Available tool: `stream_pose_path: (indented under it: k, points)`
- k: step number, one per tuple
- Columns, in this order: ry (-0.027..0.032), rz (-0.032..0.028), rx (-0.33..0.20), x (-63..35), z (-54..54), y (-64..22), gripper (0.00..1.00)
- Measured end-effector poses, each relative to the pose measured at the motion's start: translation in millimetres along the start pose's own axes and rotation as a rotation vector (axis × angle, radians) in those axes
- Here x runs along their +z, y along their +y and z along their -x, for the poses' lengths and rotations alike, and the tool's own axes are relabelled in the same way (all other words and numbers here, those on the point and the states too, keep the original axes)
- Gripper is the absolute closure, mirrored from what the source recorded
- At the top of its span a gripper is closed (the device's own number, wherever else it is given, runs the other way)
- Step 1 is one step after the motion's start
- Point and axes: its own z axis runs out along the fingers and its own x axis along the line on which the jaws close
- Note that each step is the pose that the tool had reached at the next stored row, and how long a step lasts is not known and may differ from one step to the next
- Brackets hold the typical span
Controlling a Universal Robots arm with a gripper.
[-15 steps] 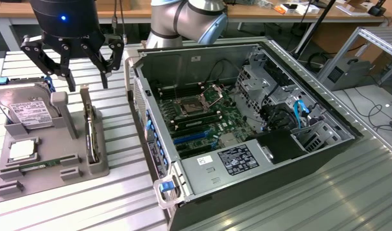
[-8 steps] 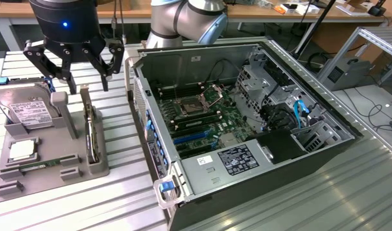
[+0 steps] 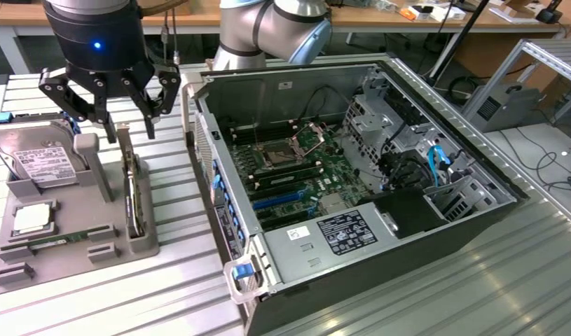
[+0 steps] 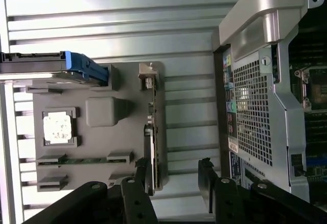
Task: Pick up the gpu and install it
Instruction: 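Pick up the gpu and move the gpu toward the slot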
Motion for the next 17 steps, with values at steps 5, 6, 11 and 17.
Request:
stream_pose_path:
  k: [5, 6, 11, 17]
  points:
    - [0.0021, 0.001, -0.04, 2.7, -1.1, -1.7, 0.49]
    - [0.0021, 0.001, -0.041, 3.3, -1.7, -2.3, 0.49]
    - [0.0023, 0.001, -0.044, 6.3, -3.6, -5.2, 0.49]
    - [0.0024, 0.0011, -0.046, 9.8, -4.3, -6.4, 0.49]
